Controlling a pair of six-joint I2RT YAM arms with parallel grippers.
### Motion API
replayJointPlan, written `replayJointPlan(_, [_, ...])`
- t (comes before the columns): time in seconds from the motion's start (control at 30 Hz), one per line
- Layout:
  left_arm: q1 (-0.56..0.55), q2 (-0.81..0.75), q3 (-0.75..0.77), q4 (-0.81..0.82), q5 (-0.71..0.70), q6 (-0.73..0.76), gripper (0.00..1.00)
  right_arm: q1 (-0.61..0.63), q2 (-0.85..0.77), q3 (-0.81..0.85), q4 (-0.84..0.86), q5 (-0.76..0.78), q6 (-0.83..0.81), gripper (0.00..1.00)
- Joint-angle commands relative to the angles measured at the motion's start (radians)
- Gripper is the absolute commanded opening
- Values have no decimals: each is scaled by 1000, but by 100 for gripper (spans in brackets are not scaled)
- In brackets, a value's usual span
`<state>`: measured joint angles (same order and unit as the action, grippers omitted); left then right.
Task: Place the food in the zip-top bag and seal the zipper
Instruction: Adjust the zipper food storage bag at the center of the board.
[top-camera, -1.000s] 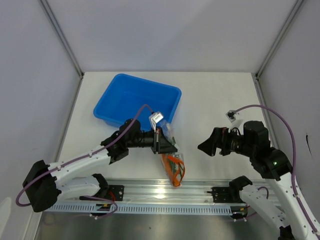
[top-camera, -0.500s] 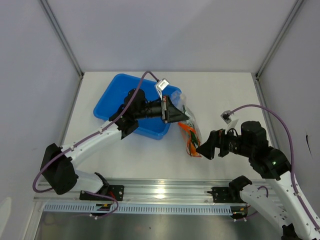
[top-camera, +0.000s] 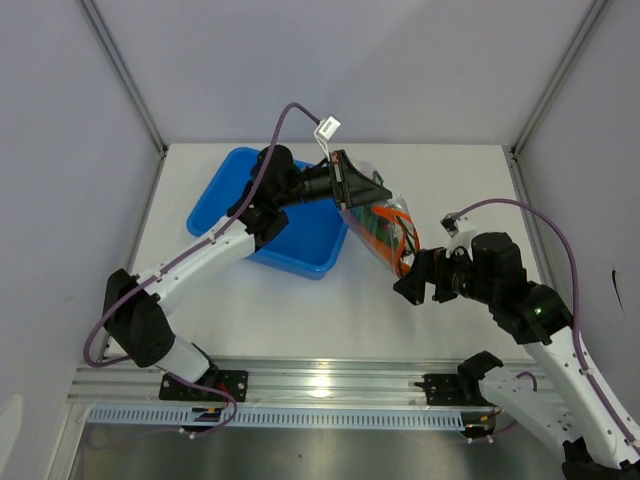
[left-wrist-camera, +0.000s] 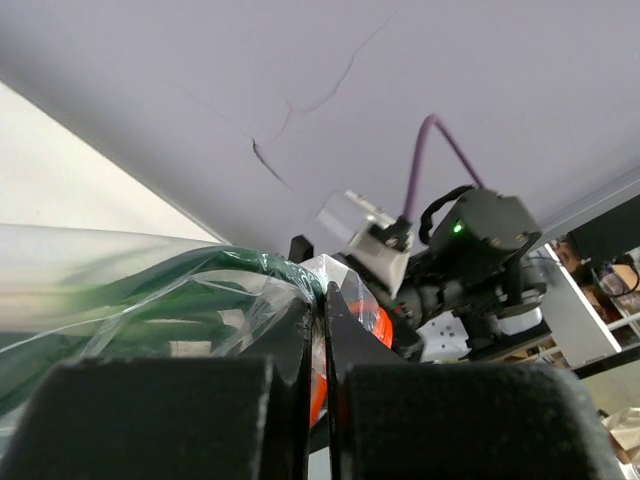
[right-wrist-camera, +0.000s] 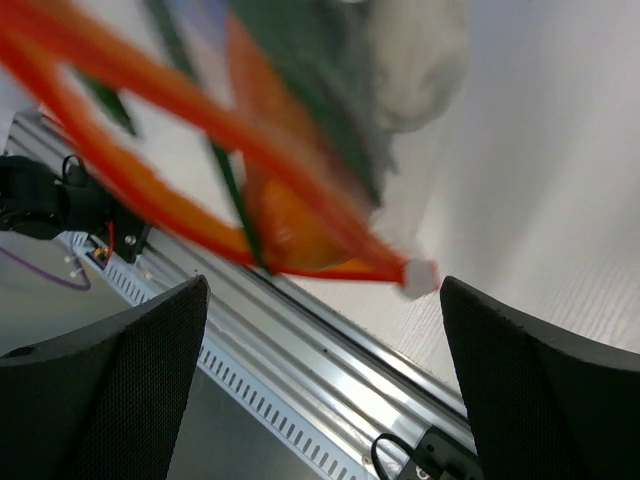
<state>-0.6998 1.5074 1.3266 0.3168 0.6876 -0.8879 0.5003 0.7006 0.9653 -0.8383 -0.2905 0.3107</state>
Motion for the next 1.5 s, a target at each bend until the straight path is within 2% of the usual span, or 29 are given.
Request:
replayJointPlan(0.0, [25,2,97,82,-10,-45,0,4,-3,-2,51,111,11,99])
replayJointPlan(0.23, [39,17,171,56,-26,-51,0,6,28,-11,96,157,15,99])
replayJointPlan(0.5, [42,47,237,53,-30,-77,0,33,60,-57,269,112,-21,99])
replayJointPlan(0.67, [40,48,233,57,-26,-86,0,58,50,-91,419,220,-53,99])
replayJointPlan(0.87, [40,48,224,77,-16,-111,0,60,102,-94,470,336,-81,99])
replayJointPlan(1.0, [42,42,217,80,-7,-120,0,60,33,-152,554,355,-99,99])
replayJointPlan(1.23, [45,30,171,114,4,-143,0,60,-65,-208,653,304,-177,99])
replayJointPlan(1.47, [45,40,152,177,26,-194,0,60,-7,-177,685,192,-239,97])
